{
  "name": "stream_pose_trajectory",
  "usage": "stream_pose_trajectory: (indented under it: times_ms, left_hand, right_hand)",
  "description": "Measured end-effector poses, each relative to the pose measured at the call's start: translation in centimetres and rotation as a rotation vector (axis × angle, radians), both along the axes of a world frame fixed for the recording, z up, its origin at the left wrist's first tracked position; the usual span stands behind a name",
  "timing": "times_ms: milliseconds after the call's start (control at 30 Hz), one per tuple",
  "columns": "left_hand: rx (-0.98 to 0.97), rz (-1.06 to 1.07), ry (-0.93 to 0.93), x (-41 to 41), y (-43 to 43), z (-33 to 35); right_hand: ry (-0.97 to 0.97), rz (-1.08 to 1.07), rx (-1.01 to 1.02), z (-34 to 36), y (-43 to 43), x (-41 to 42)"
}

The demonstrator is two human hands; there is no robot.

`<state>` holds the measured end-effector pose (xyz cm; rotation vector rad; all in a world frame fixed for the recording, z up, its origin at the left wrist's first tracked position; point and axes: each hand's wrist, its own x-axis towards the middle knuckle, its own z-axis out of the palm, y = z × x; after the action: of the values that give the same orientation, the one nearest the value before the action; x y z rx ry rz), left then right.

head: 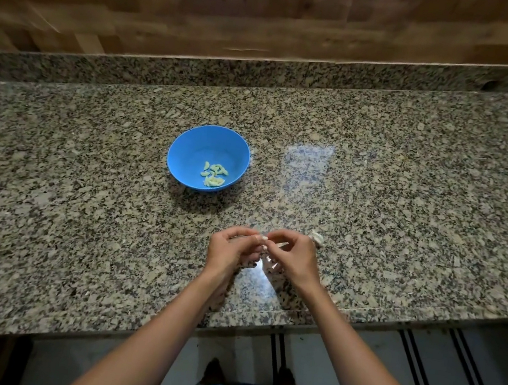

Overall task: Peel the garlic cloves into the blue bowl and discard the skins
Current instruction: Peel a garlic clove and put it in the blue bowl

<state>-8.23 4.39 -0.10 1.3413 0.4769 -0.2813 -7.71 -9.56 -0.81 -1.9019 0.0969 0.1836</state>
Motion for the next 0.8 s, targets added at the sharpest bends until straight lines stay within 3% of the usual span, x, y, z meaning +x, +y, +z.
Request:
stream_pose_trajectory:
  times_ms: [133, 267, 300, 400, 467, 567, 700, 800]
  left_hand:
    - [-0.079, -0.027, 0.07, 0.1, 0.0, 0.4]
    - [-0.179, -0.011, 0.124, 0.3, 0.5, 0.3]
    - [-0.106, -0.001, 0.094, 0.5, 0.8, 0.1]
    - [0.44, -0.052, -0.121, 1.4, 2.0, -0.9]
    - [0.701, -0.142, -0.263, 1.8, 2.7, -1.4]
    - [0.885, -0.249, -0.347, 2.1, 3.1, -2.1]
    - [0.997, -0.225, -0.523, 1.4, 2.7, -1.6]
    - [1.013, -0.512, -0.663, -0.2, 1.0, -2.0]
  right_hand:
    - [-0.05, -0.031, -0.012, 0.1, 0.1, -0.3]
    - [0.069, -0.157, 0.149, 0.5, 0.2, -0.4]
    - [0.11, -0.211, 0.173, 0.5, 0.0, -0.5]
    - [0.236, -0.313, 0.3, 0.5, -0.8, -0.5]
    - [0.296, -0.351, 0.429, 0.7, -1.3, -0.6]
    - [0.353, -0.422, 0.566, 1.3, -1.4, -1.1]
    - [0.392, -0.532, 0.63, 1.5, -1.6, -1.8]
    - [0.364, -0.568, 0.577, 1.2, -1.9, -2.1]
